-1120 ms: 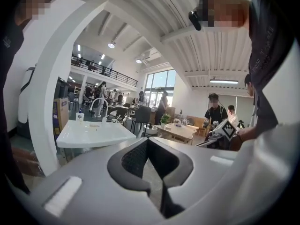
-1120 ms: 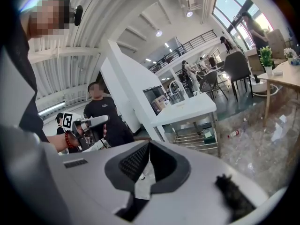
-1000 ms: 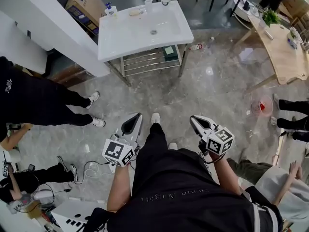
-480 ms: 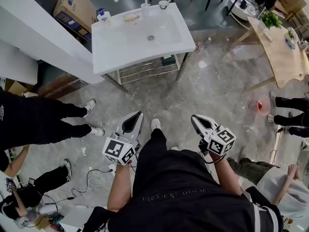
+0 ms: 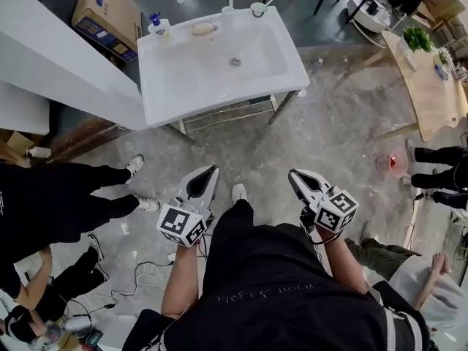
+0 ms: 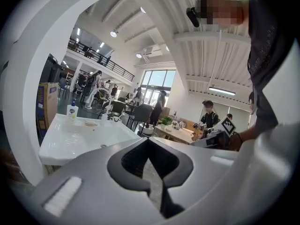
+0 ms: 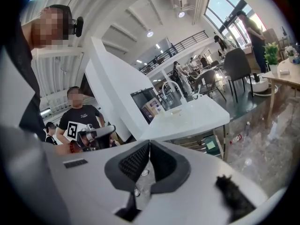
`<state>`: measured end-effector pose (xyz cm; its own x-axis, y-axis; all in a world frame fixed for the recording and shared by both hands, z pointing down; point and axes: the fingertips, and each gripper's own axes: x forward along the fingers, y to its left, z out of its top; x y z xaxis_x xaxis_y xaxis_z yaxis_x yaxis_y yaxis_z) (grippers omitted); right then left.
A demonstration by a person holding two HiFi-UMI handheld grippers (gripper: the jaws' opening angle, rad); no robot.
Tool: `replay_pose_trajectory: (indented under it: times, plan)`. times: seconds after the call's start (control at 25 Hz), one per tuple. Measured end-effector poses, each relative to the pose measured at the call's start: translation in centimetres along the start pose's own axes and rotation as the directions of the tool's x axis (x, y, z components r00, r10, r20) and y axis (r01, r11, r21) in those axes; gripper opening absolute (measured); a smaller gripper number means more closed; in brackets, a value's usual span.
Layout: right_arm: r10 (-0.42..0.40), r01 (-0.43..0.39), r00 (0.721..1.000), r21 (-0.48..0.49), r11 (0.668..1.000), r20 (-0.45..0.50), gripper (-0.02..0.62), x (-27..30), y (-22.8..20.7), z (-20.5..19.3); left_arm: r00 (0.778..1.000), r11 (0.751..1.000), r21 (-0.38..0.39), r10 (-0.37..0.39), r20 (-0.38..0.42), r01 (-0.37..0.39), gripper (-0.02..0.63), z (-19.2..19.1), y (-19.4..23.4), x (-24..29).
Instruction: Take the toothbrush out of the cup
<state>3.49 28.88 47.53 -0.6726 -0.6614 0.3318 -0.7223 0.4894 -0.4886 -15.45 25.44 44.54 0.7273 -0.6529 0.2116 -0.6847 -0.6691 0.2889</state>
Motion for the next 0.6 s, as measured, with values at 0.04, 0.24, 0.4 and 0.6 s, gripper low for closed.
replay_pose_trajectory:
  times: [0.04,0.24,0.4,0.6]
  plan:
    - [0.000,0.000,1.000,0.000,1.000,-0.005,0.014,0.6,0.1,0.2,1.000,1.000,-0.003,-0.003,0.003,0.003,0.006,0.3,0.7,0.1]
    - [-0.007,0.007,1.000,-0.010,1.000,-0.029,0.014,2.7,0.3,1.0,1.000,1.000,-0.013,-0.008,0.003,0.008,0.006,0.5,2.9,0.4]
    - [-0.006,0.006,0.999,-0.010,1.000,-0.032,0.014,3.6,0.4,1.4,1.000,1.000,-0.016,-0.013,0.014,0.013,0.006,0.8,3.6,0.6]
    - [0.002,-0.003,1.000,-0.017,1.000,-0.028,0.014,4.6,0.6,2.0,1.000,1.000,-0.009,-0.013,0.009,0.013,0.006,1.0,4.5,0.5]
